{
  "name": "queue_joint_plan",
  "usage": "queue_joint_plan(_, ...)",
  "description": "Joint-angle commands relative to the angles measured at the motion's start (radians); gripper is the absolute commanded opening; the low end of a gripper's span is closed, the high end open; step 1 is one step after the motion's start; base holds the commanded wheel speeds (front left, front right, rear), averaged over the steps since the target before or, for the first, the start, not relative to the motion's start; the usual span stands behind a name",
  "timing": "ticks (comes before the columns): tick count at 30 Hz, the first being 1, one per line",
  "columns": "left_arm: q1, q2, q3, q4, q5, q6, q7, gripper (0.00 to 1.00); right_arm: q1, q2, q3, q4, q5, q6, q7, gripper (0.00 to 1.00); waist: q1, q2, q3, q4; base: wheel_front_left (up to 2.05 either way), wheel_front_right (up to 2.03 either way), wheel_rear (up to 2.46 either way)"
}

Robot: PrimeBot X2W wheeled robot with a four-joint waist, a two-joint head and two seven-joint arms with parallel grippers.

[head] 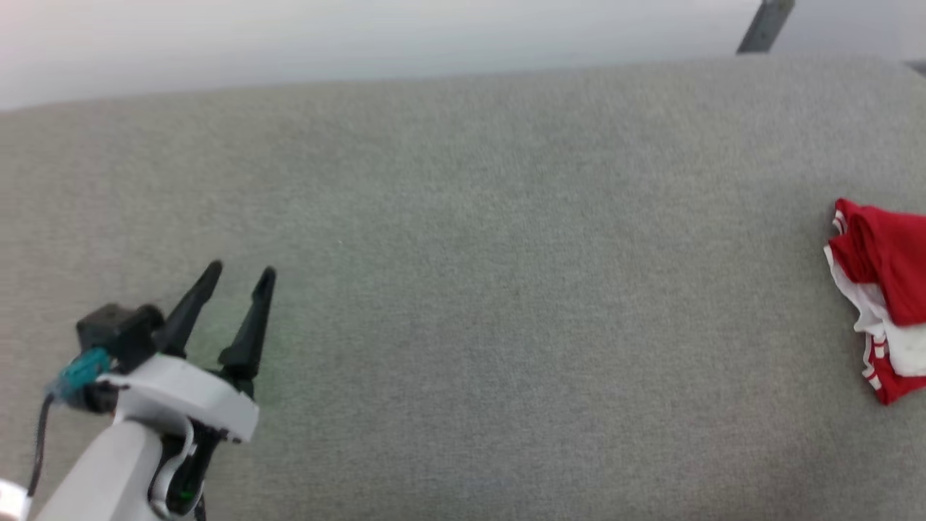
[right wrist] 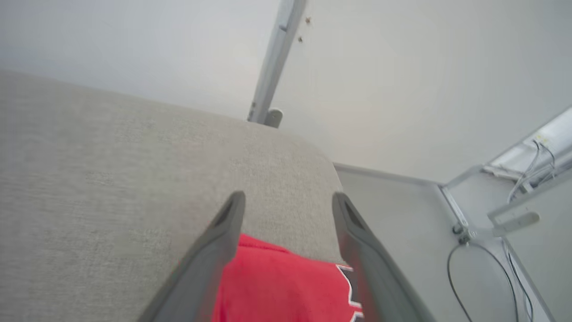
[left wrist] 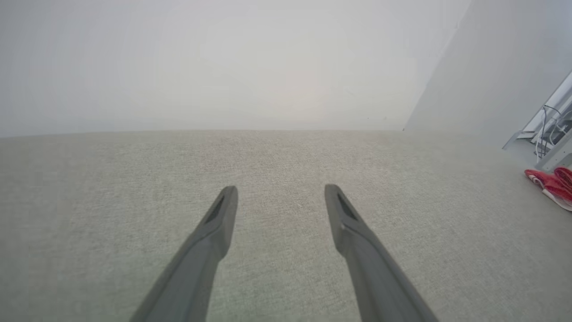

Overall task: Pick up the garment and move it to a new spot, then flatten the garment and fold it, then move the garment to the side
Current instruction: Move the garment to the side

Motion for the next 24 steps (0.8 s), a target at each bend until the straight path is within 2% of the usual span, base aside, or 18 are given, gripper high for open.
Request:
queue_joint_plan(1, 0.027, -0.003, 0.014, 0.002, -0.004, 0.010, -0.005, 1.00, 0.027, 0.012, 0.023, -0.014, 0.012, -0.002, -0.020, 1.00, 0.0000, -0.0001, -0.058, 0.034, 0.00, 0.00, 0.00)
queue_joint_plan(10, 0.170, -0.020, 0.123, -0.041, 0.025, 0.061, -0.008, 1.00, 0.157, 0.079, 0.094, -0.091, 0.119, -0.002, -0.126, 1.00, 0.0000, -0.0001, -0.176, 0.081, 0.00, 0.00, 0.00)
queue_joint_plan(17, 0.280, -0.017, 0.212, -0.074, 0.048, 0.069, -0.007, 1.00, 0.265, 0.123, 0.098, -0.153, 0.152, -0.002, -0.183, 1.00, 0.0000, -0.0001, -0.233, 0.097, 0.00, 0.00, 0.00)
queue_joint_plan(24, 0.346, -0.027, 0.284, -0.101, 0.075, 0.074, -0.007, 1.00, 0.354, 0.163, 0.075, -0.231, 0.126, -0.002, -0.214, 1.00, 0.0000, -0.0001, -0.251, 0.098, 0.00, 0.00, 0.00)
